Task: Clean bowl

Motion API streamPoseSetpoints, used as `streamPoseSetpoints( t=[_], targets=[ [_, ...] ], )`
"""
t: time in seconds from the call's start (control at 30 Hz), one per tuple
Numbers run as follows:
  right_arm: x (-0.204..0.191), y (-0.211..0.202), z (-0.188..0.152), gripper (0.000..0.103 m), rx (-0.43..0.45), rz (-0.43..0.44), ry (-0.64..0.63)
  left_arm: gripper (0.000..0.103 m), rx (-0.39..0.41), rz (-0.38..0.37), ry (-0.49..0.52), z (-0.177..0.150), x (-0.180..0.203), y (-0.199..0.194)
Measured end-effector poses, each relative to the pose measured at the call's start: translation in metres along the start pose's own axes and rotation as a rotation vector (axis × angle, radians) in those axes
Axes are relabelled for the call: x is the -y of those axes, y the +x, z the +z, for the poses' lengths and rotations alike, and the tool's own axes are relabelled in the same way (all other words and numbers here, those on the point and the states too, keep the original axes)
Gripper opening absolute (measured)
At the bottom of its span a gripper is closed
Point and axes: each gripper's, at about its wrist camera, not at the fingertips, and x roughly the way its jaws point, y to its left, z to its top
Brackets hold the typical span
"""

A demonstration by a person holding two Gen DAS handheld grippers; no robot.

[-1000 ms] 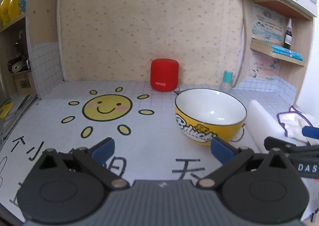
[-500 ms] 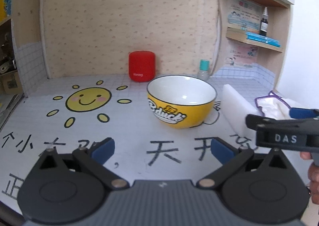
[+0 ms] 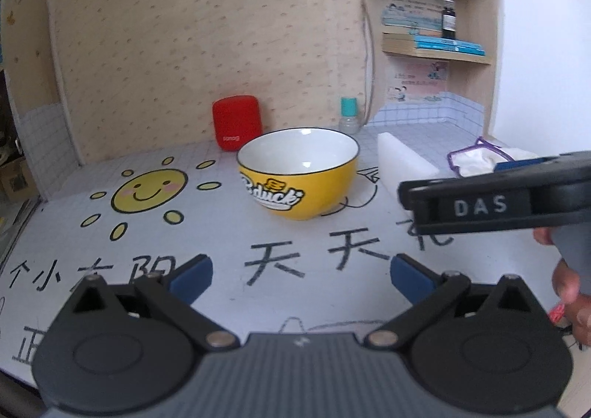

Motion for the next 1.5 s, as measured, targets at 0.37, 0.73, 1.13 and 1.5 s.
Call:
streamPoseSetpoints(
  t=[0.37,0.73,1.13,1.5],
  targets=[
    [-0.007,-0.005,-0.005,0.103,0.003,-0.043,-0.071,0.103,-0.012,-0.071,-0.003,-0.003,0.009,-0.004],
    [-0.008,-0.003,-0.009,0.103,-0.011,-0.016,-0.086,0.103,-0.013,-0.083,-0.02,-0.001,0.007,-0.006],
    [-0.007,0.0,-0.011,0.103,-0.015,0.04,-0.082,0.103,-0.013,-0.052,-0.024,0.0,0.001,-0.003],
    [-0.005,0.001,-0.01,0.103,-0.009,0.029,-0.076,0.103,-0.09,-0.025,-0.014,0.005,0.003,0.004]
  ],
)
